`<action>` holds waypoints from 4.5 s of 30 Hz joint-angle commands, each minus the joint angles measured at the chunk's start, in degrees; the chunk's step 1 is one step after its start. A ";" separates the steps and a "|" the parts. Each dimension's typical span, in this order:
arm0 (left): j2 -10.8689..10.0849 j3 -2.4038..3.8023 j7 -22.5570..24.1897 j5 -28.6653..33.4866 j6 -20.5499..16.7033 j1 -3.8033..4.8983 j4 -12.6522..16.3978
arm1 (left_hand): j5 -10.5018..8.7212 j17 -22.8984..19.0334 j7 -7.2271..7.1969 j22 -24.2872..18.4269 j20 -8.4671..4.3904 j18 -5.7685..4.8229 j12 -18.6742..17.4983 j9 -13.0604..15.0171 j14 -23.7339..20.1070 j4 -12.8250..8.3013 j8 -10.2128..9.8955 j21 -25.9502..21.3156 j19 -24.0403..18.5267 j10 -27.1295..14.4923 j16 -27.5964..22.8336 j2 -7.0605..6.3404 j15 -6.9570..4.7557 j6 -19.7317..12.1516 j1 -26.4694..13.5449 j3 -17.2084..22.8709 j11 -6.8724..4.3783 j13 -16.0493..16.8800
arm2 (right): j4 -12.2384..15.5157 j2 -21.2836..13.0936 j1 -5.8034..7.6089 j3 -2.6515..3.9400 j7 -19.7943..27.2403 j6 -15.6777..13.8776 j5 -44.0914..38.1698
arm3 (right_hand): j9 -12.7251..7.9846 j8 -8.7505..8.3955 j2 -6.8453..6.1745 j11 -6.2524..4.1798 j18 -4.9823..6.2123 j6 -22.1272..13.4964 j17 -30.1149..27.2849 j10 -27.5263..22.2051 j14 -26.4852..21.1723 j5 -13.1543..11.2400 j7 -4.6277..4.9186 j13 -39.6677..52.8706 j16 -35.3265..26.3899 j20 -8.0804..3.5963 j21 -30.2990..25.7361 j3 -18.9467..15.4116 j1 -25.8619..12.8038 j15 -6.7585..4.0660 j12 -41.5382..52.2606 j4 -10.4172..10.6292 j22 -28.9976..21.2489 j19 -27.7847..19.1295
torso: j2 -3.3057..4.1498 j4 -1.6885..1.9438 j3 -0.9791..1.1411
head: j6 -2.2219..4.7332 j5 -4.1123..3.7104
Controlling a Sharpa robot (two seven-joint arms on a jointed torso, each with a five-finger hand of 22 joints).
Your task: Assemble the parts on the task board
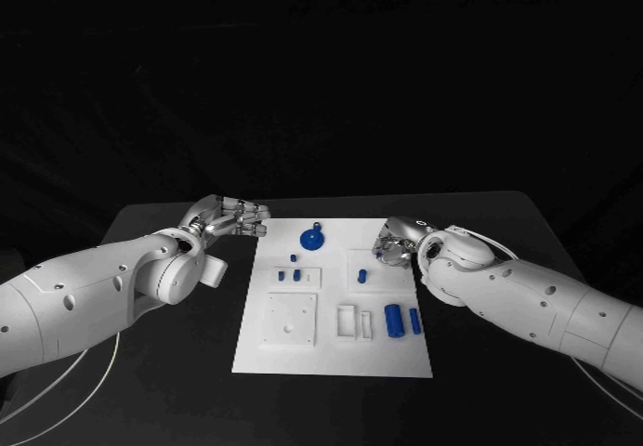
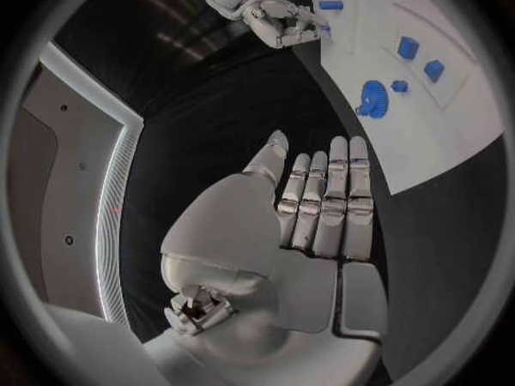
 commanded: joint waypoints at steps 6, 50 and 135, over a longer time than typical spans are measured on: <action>0.31 0.05 -1.02 -3.16 0.37 0.00 -0.04 | -0.32 -0.12 0.03 -0.03 0.05 -0.57 0.24 0.04 -0.06 -0.49 0.16 0.03 0.14 -0.20 -0.02 0.11 0.00 -0.49 0.31 0.04 0.28 0.01 | 0.50 -0.69 -0.29 2.22 3.07 2.85 7.40 | 0.07 0.17 -0.01 -1.16 0.45 0.47 0.10 1.63 -0.02 1.98 0.07 -0.01 0.18 -0.34 -0.40 -0.61 -0.66 -0.53 0.32 -0.11 0.58 0.12 | -0.08 0.00 -0.12 | 0.14 -0.30; 2.14 0.06 2.05 0.05 -3.35 0.01 -0.47 | -0.23 -0.27 -0.11 0.05 -0.07 -0.54 0.21 0.07 0.26 -1.03 0.23 0.19 0.28 0.38 -0.03 0.55 -0.13 -0.21 -0.05 0.22 0.11 0.00 | 13.84 -0.33 -0.17 3.80 3.37 2.75 5.29 | 0.08 0.17 0.31 -1.15 0.49 0.40 0.22 1.58 0.00 2.70 0.07 -0.01 0.25 -0.35 -1.26 -1.01 -0.81 -0.53 0.32 -0.40 1.98 0.48 | -1.10 0.04 -0.50 | 0.25 4.43; 5.99 0.17 3.72 5.24 -4.72 0.59 -1.07 | 0.21 -0.35 -0.10 -0.19 0.12 -0.47 0.25 0.07 0.02 0.71 0.24 -0.03 0.32 0.31 -0.02 0.52 0.02 -0.48 -1.33 0.83 0.15 0.01 | 9.19 9.85 -3.69 -7.54 -0.01 -1.18 -10.44 | 0.10 0.17 -0.29 -1.21 0.75 0.66 -0.37 1.86 -0.13 2.26 -0.03 0.00 1.53 -0.40 -2.13 0.84 -1.03 -0.59 0.33 -0.50 8.51 0.96 | -1.11 -0.04 -0.57 | -1.65 7.91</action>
